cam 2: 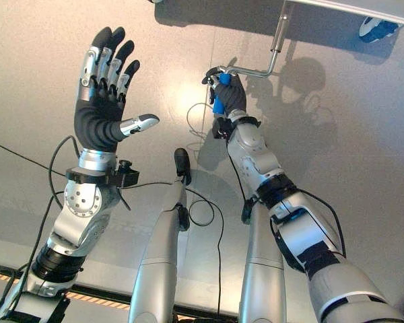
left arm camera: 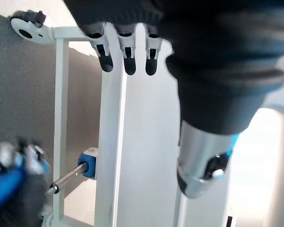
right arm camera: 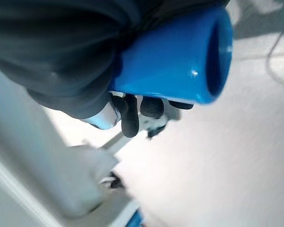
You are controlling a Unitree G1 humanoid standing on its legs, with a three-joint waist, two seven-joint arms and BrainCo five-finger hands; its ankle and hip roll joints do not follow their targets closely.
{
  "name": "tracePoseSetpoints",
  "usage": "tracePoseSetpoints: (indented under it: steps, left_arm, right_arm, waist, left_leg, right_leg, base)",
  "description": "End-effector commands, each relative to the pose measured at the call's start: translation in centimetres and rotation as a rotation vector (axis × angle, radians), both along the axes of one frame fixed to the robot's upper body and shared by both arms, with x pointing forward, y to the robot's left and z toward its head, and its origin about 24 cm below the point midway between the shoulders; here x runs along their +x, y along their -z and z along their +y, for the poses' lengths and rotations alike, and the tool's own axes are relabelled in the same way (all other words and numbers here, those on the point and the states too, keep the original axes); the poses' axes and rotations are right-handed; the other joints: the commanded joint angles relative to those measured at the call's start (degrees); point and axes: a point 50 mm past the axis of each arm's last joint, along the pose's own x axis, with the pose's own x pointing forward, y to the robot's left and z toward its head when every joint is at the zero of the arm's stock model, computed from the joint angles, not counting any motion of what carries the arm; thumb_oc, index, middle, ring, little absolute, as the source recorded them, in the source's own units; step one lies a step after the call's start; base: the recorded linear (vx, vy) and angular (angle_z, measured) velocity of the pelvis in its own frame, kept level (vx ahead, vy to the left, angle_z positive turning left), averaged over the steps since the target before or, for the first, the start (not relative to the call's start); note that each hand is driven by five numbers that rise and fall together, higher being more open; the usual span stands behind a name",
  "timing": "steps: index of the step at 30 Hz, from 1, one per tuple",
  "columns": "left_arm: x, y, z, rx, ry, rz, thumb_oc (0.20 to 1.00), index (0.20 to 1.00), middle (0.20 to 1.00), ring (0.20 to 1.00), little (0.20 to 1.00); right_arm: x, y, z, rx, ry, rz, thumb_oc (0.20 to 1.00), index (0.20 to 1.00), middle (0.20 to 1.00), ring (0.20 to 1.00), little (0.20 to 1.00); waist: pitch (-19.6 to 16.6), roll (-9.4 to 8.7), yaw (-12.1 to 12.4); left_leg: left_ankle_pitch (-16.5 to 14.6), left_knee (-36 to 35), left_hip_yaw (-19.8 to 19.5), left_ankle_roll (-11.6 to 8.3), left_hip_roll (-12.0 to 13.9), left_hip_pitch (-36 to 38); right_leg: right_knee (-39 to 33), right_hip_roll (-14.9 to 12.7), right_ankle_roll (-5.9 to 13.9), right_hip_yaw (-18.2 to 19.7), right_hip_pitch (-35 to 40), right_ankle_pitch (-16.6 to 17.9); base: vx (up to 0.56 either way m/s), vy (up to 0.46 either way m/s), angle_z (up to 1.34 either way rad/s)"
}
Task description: Raise the hospital bed
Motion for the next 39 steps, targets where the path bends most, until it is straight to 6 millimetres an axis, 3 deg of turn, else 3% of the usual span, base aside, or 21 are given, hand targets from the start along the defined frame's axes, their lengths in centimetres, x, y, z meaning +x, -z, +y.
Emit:
tracePoseSetpoints:
  steps: [1, 12, 19, 22, 29, 33, 34, 39]
  left_arm:
    - [-3.2, -1.1, 0.8, -0.013, 0.048, -0.134, 1.000, 1.000, 1.000, 1.000, 1.000]
    - [-4.0, -0.2, 1.5, 0.031, 0.063, -0.116, 1.000, 1.000, 1.000, 1.000, 1.000]
    - [-4.3, 0.0, 2.0, 0.030, 0.065, -0.112, 1.000, 1.000, 1.000, 1.000, 1.000]
    - [-4.5, 0.0, 2.3, 0.028, 0.058, -0.123, 1.000, 1.000, 1.000, 1.000, 1.000]
    - [-4.7, 0.1, 2.2, -0.011, 0.087, -0.119, 1.000, 1.000, 1.000, 1.000, 1.000]
    - [-4.9, 0.1, 1.8, -0.038, 0.138, -0.120, 1.000, 1.000, 1.000, 1.000, 1.000]
    - [-4.9, 0.3, 1.1, -0.031, 0.183, -0.109, 1.000, 1.000, 1.000, 1.000, 1.000]
    - [-4.7, 0.1, 0.1, -0.010, 0.250, -0.107, 1.000, 1.000, 1.000, 1.000, 1.000]
  right_arm:
    - [-5.5, -7.1, 3.1, 0.072, -0.247, -0.468, 0.200, 0.200, 0.200, 0.200, 0.200]
    - [-8.5, -5.1, -2.6, 0.236, -0.244, -0.523, 0.200, 0.200, 0.200, 0.200, 0.200]
    - [-9.1, -3.9, -6.3, 0.317, -0.096, -0.530, 0.200, 0.200, 0.200, 0.200, 0.200]
    - [-8.7, -2.8, -8.9, 0.347, 0.078, -0.500, 0.200, 0.200, 0.200, 0.200, 0.200]
    - [-7.0, -1.3, -13.5, 0.356, 0.401, -0.405, 0.200, 0.200, 0.200, 0.200, 0.200]
    - [-4.8, -0.7, -16.5, 0.336, 0.598, -0.299, 0.200, 0.200, 0.200, 0.200, 0.200]
    - [-3.1, 0.5, -18.5, 0.325, 0.710, -0.173, 0.200, 0.200, 0.200, 0.200, 0.200]
    - [-0.4, 1.5, -21.3, 0.167, 0.861, 0.063, 0.200, 0.200, 0.200, 0.200, 0.200]
  waist:
    - [-0.78, -1.64, -1.03]
    - [-0.78, -2.67, -2.76]
    - [-0.78, -2.90, -3.73]
    - [-0.78, -3.13, -4.28]
    - [-0.78, -2.89, -4.47]
    - [-0.78, -2.00, -3.87]
    - [-0.78, -1.71, -3.27]
    - [-0.78, -0.92, -2.28]
  left_leg:
    - [-6.63, 4.19, 2.99, 3.05, -3.11, 2.08]
    - [-5.84, 1.57, 4.39, 2.64, -1.51, 6.05]
    - [-5.32, -0.48, 4.80, 2.10, -0.74, 8.33]
    - [-5.06, -1.79, 4.96, 1.83, -0.25, 9.53]
    - [-4.82, -3.16, 4.97, 1.47, 0.38, 10.64]
    - [-4.87, -3.43, 4.79, 1.30, 0.48, 10.63]
    - [-4.93, -3.30, 4.68, 1.24, 0.44, 10.54]
    - [-4.84, -3.30, 4.49, 0.94, 0.48, 9.57]
  right_leg:
    - [-6.65, -0.74, 6.45, 3.45, 5.04, 1.82]
    - [-7.38, 1.29, 6.45, 3.68, 6.82, 1.83]
    - [-7.00, 2.41, 6.11, 3.80, 7.35, 1.15]
    - [-6.79, 3.07, 5.96, 3.96, 7.36, 0.78]
    - [-5.92, 3.90, 5.69, 4.09, 6.80, 0.19]
    - [-5.28, 4.12, 5.51, 4.10, 6.15, -0.18]
    - [-5.02, 4.07, 5.36, 3.93, 5.96, -0.33]
    - [-5.05, 3.88, 5.30, 3.48, 5.26, -0.34]
  base:
    - [0.00, -0.054, -0.01]
    - [0.00, -0.080, -0.05]
    - [0.00, -0.072, -0.07]
    - [0.01, -0.064, -0.05]
    - [0.01, -0.037, -0.03]
    - [0.00, 0.000, 0.00]
    - [0.00, 0.000, 0.00]
    - [0.00, 0.000, 0.00]
